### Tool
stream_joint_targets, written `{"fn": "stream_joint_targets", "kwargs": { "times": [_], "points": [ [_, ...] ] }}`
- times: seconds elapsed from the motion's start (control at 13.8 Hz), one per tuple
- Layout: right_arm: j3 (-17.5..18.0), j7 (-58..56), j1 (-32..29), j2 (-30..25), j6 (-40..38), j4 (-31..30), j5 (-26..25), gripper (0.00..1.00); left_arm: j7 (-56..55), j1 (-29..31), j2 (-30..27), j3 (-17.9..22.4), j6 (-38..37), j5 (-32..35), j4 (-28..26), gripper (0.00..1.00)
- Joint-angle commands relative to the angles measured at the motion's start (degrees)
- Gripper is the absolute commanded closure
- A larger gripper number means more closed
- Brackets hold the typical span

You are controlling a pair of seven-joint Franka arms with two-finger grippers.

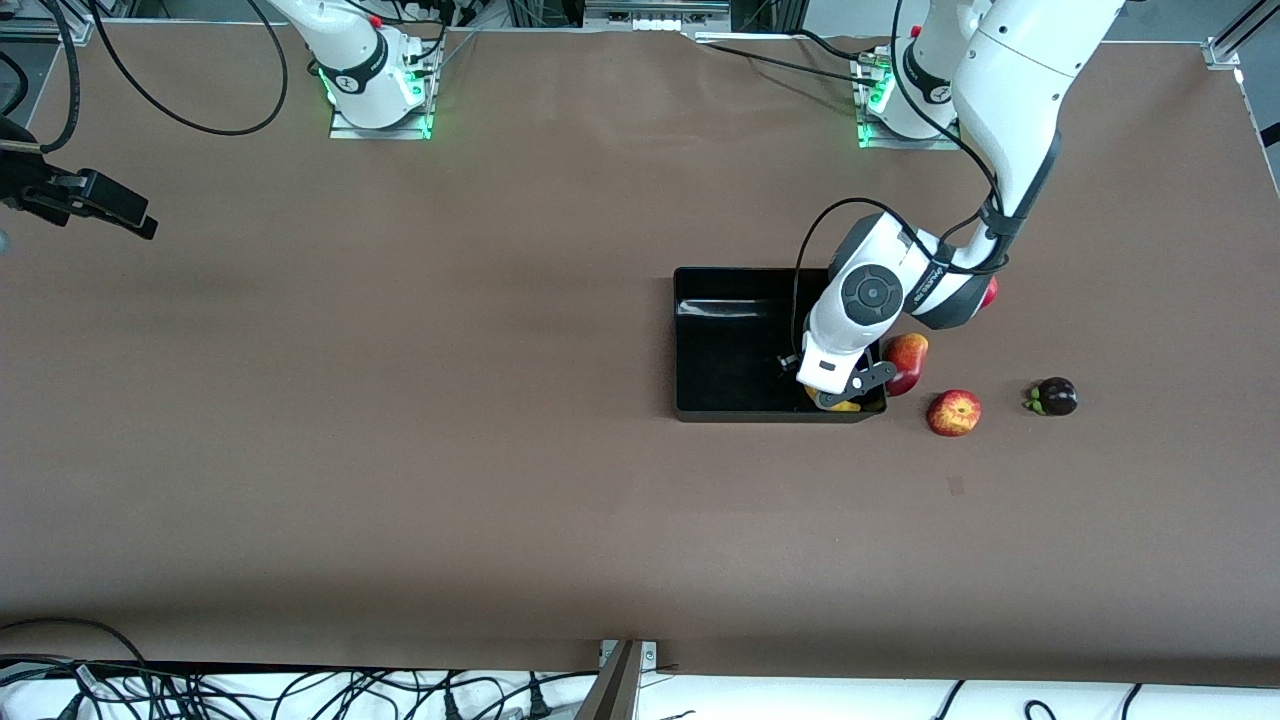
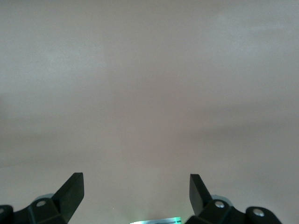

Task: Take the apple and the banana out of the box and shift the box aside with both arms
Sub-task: 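Close the left gripper on the banana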

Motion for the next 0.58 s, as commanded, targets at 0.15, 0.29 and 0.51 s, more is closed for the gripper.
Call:
{"fn": "stream_joint_targets", "kwargs": {
  "times": [0.15,0.29,0.51],
  "points": [
    [-0.19,0.78,0.16,0.07,-2.05,0.79,-0.11,0.0,-0.18,0.04,-0.29,-0.12,0.1,1.3,-0.03,0.98],
    [-0.19,0.78,0.16,0.07,-2.05,0.87,-0.11,0.0,-0.09,0.04,-0.46,-0.12,-0.25,1.3,-0.03,1.0],
    [0.07,0.78,0.16,0.07,-2.05,0.87,-0.11,0.0,0.26,-0.05,-1.43,-0.39,-4.72,1.3,1.37,1.0]
  ]
}}
